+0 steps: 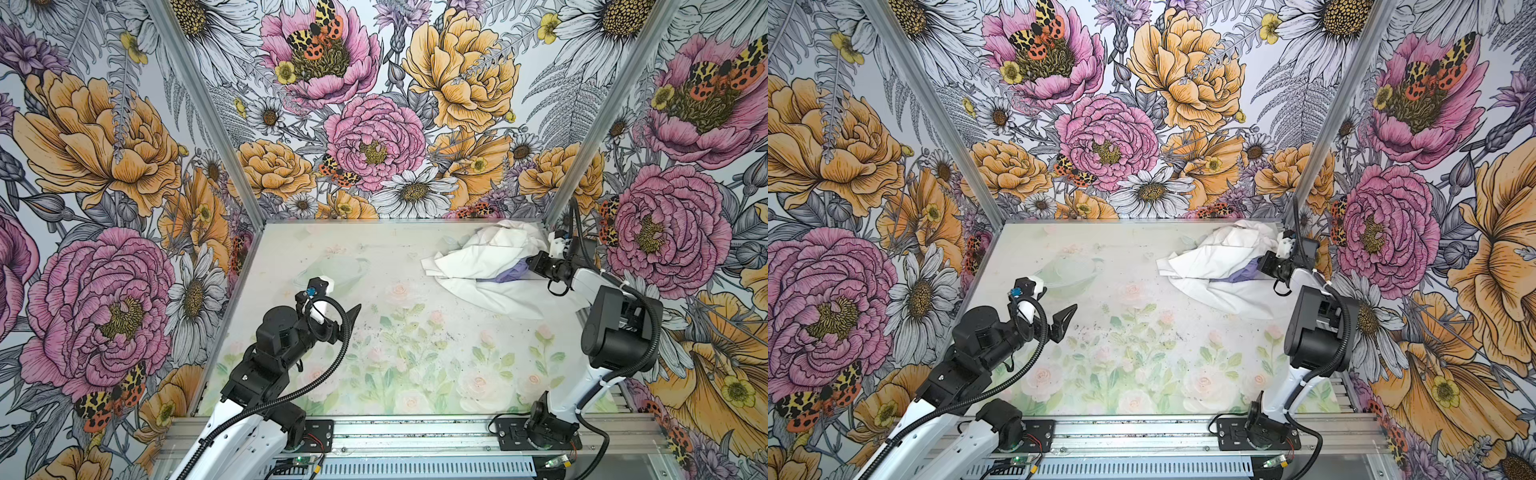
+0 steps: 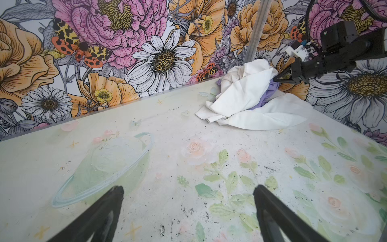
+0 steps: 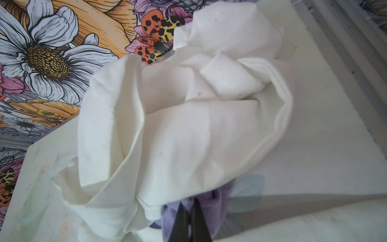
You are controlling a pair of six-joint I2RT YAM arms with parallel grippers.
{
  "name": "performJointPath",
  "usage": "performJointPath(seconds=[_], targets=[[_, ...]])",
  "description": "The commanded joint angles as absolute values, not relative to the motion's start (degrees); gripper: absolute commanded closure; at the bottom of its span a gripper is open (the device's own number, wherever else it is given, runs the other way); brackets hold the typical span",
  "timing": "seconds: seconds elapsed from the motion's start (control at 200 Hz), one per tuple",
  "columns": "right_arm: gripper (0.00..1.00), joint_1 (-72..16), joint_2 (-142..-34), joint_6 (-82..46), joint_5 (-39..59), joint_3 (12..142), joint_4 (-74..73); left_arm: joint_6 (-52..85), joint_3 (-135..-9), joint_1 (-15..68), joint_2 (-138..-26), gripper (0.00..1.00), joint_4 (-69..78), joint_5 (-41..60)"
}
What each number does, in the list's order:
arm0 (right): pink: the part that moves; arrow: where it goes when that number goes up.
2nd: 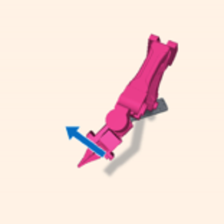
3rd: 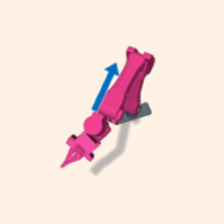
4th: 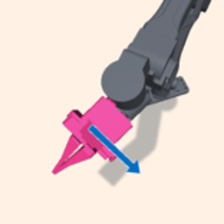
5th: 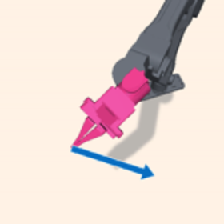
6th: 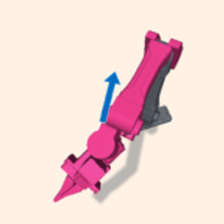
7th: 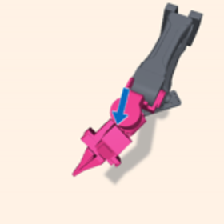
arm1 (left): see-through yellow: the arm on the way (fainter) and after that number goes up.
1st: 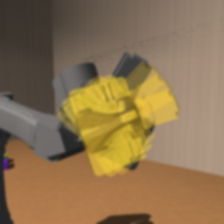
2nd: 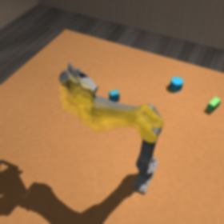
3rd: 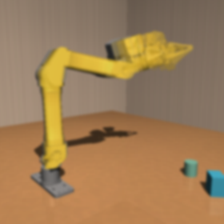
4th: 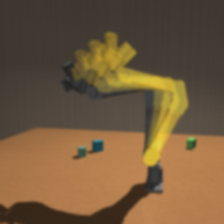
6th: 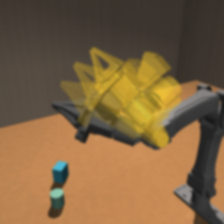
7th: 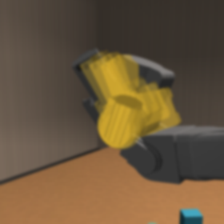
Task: Pick out a specific cloth from the pile
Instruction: 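Close the right gripper on the purple shirt under the white cloth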
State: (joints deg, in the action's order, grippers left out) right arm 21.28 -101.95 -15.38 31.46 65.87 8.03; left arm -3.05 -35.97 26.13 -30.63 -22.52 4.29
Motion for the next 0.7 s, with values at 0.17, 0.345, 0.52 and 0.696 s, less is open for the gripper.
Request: performJointPath(seconds=[0.17,0.345,0.52,0.696], targets=[[1.00,20.20,-96.79,-17.64,33.40,66.93,4.59,-3.84,-35.33,25.93,-30.89,0.01,-22.67,3.08],[1.00,19.86,-94.52,-19.07,33.41,66.99,3.33,-3.91,-35.36,25.84,-31.03,0.01,-22.63,3.20],[1.00,19.87,-92.26,-22.39,34.31,65.24,-1.76,-3.94,-35.29,25.74,-31.03,0.01,-22.67,3.30],[1.00,19.86,-90.99,-24.92,34.78,64.60,-4.35,-3.91,-35.26,25.77,-31.03,0.01,-22.70,3.27]])
